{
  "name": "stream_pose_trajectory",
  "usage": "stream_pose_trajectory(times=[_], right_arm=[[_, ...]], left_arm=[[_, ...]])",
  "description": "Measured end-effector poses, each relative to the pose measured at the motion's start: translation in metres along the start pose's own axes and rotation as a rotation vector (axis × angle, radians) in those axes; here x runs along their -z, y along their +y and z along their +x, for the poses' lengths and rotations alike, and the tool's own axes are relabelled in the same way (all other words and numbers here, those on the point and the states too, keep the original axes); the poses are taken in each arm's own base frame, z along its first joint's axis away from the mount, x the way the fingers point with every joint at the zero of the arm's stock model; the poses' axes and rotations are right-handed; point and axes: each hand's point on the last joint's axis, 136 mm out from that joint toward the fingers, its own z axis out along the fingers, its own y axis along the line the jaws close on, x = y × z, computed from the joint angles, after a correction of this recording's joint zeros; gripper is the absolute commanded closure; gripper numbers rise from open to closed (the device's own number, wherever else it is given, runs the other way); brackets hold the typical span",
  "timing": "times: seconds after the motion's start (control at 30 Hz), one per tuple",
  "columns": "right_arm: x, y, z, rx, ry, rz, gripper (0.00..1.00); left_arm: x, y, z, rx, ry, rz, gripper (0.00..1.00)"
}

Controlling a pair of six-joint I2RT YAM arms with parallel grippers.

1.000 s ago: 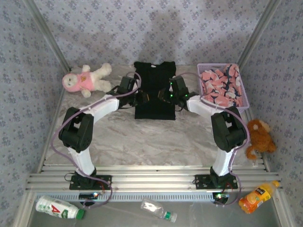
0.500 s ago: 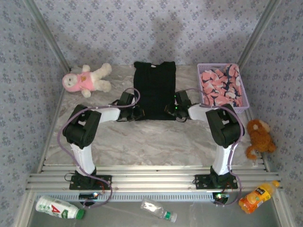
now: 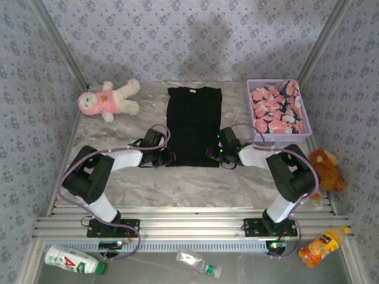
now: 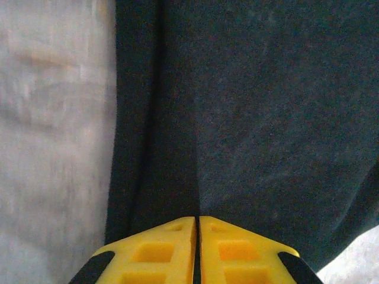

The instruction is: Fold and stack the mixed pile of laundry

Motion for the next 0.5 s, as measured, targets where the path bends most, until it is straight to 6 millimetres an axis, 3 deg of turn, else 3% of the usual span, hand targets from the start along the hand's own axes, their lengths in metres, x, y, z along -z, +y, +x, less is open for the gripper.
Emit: stream_pose_trajectory(times=[0.1, 0.17, 0.23, 0.4, 0.5], right_arm=[[0.008, 0.003, 0.023, 0.024, 0.035, 0.017, 0.72], [0.013, 0.005, 0.035, 0.038, 0.050, 0.031, 0.59], [0.021, 0.008, 0.047, 0.046, 0.058, 0.045, 0.46], [0.045, 0.009, 0.059, 0.082, 0.049, 0.091, 0.37], [0.054, 0.000, 0.060, 0.088, 0.039, 0.139, 0.37]], left_arm=[[0.005, -0.003, 0.027, -0.030, 0.046, -0.033, 0.86], [0.008, -0.005, 0.043, -0.050, 0.074, -0.060, 0.84], [0.013, -0.006, 0.054, -0.057, 0.092, -0.086, 0.75], [0.032, 0.003, 0.052, -0.041, 0.053, -0.158, 0.49], [0.045, 0.002, 0.047, -0.046, 0.023, -0.177, 0.47]])
